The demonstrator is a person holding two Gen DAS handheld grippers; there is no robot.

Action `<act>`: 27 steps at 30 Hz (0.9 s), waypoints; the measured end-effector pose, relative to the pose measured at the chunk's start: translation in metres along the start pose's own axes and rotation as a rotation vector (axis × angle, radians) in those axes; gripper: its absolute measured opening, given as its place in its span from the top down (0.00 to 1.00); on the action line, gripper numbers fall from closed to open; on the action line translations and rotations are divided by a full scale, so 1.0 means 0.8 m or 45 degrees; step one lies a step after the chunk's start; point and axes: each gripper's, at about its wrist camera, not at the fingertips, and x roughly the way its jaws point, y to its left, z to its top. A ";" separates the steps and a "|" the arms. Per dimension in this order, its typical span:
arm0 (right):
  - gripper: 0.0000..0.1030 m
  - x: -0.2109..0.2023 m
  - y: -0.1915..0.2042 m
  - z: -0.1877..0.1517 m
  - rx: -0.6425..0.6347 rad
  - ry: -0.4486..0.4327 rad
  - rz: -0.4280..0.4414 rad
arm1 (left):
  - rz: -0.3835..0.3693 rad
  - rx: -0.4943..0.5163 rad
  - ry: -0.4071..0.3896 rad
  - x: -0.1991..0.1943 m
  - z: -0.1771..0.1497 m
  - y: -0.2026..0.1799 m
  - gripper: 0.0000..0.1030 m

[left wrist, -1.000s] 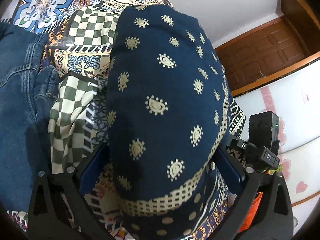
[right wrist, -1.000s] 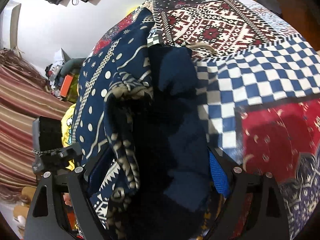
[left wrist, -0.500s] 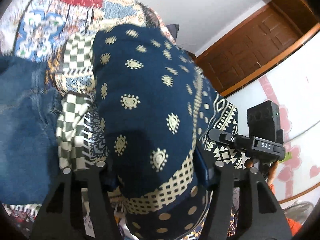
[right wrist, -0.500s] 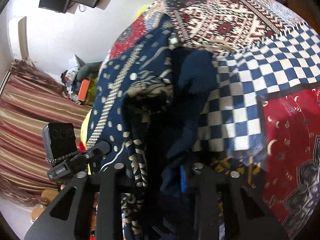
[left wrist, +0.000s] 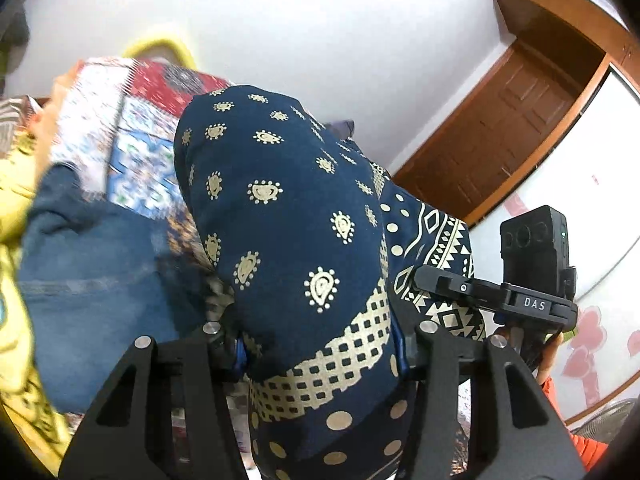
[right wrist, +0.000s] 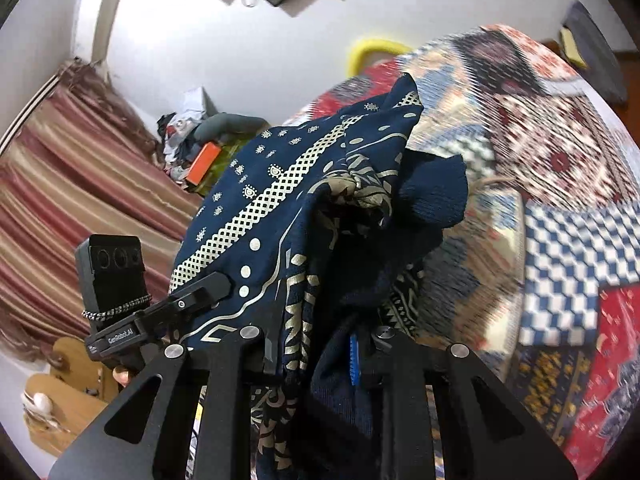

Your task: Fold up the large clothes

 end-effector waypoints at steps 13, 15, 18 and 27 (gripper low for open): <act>0.81 0.218 0.017 0.003 -0.037 0.242 -0.022 | 0.167 -0.303 0.063 -0.011 -0.029 0.215 0.49; 0.81 0.251 0.009 -0.007 -0.047 0.306 -0.064 | 0.182 -0.344 0.111 -0.002 -0.043 0.242 0.48; 0.78 0.283 -0.002 -0.023 -0.105 0.364 -0.131 | 0.208 -0.269 0.131 0.000 -0.063 0.248 0.42; 0.44 0.246 -0.001 -0.041 -0.249 0.325 -0.330 | 0.468 -0.070 0.126 -0.016 -0.090 0.217 0.16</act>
